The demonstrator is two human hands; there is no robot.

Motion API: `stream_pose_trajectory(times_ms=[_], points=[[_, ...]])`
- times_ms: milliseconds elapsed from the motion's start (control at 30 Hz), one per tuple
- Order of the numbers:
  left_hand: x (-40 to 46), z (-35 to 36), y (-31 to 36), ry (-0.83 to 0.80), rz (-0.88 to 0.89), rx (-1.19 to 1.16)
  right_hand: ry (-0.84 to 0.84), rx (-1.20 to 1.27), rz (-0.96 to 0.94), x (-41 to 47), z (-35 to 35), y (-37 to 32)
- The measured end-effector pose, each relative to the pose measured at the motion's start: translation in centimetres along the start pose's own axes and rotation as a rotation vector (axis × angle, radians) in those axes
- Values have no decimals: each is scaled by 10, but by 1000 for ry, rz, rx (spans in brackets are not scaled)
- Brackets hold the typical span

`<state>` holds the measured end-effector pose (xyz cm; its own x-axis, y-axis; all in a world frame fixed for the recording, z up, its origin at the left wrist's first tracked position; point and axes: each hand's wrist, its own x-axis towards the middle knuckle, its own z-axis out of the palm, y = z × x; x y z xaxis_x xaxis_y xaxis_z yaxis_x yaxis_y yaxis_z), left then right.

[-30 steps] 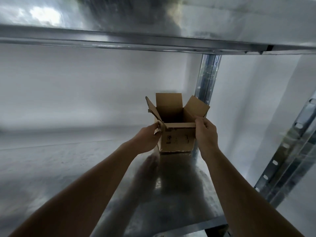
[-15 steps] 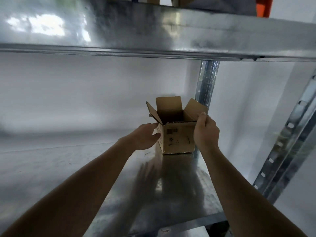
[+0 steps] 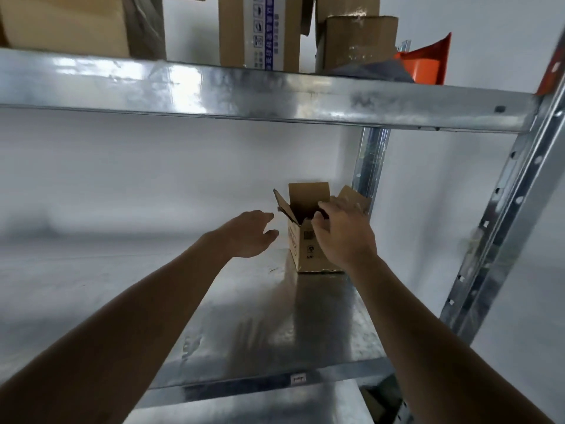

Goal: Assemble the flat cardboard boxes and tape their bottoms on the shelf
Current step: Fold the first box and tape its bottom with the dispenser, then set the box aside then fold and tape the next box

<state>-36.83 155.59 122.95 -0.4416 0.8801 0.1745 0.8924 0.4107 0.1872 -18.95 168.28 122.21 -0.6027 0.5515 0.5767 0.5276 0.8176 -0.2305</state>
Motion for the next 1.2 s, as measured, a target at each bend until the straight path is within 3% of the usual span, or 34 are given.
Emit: stream_pose_trajectory(times_ms=[233, 533, 1200], points=[[-51, -23, -28, 41, -63, 98, -90, 152, -104, -14, -3, -56], [-148, -55, -92, 62, -143, 181, -221, 95, -210, -47, 7, -166], [-372, -116, -325, 91, -315, 245, -355, 283, -366, -125, 78, -477]])
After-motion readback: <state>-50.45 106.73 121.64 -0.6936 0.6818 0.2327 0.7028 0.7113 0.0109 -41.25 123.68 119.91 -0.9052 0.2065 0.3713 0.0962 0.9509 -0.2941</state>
